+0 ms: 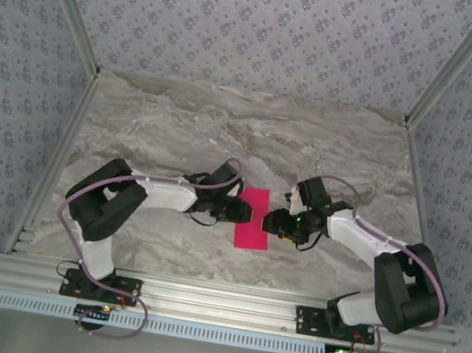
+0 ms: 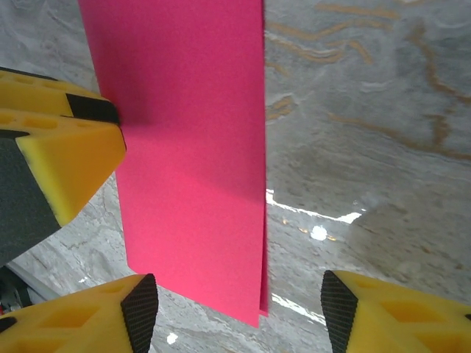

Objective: Fold a paper plane with a square sheet of paper (fold left side to right side)
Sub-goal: Fold the triangle a second time at the center of the table.

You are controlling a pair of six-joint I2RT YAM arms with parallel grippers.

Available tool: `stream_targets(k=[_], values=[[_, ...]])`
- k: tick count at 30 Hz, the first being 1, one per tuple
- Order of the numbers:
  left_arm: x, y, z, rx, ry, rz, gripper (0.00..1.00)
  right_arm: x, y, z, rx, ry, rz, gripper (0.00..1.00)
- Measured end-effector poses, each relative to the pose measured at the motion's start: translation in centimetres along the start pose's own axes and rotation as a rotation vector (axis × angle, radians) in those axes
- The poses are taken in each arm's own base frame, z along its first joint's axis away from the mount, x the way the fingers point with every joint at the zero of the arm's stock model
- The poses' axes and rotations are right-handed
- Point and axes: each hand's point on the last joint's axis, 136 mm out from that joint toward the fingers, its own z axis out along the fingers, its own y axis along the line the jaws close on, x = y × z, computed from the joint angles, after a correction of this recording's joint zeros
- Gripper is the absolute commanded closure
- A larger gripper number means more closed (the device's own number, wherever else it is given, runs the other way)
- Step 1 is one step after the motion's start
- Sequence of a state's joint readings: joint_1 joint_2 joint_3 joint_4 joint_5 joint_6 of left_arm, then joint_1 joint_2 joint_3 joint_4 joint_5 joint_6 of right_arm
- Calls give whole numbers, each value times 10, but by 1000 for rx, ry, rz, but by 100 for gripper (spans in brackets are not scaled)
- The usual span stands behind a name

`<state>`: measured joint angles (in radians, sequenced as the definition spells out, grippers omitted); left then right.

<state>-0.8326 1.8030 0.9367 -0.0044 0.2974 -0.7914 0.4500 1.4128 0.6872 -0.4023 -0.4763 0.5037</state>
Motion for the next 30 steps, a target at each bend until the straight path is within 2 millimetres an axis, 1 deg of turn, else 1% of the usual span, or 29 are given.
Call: stream_targets(k=[3, 6, 11, 24, 30], values=[[0, 0, 0, 0, 0, 0, 62, 1, 3, 6, -11, 25, 14, 40], [0, 0, 0, 0, 0, 0, 62, 4, 4, 10, -17, 49, 33, 40], [0, 0, 0, 1, -2, -3, 63, 7, 6, 14, -22, 66, 51, 43], [0, 0, 0, 2, -2, -3, 63, 11, 9, 25, -35, 95, 69, 46], [0, 0, 0, 2, -2, -3, 63, 11, 9, 25, -34, 96, 76, 46]])
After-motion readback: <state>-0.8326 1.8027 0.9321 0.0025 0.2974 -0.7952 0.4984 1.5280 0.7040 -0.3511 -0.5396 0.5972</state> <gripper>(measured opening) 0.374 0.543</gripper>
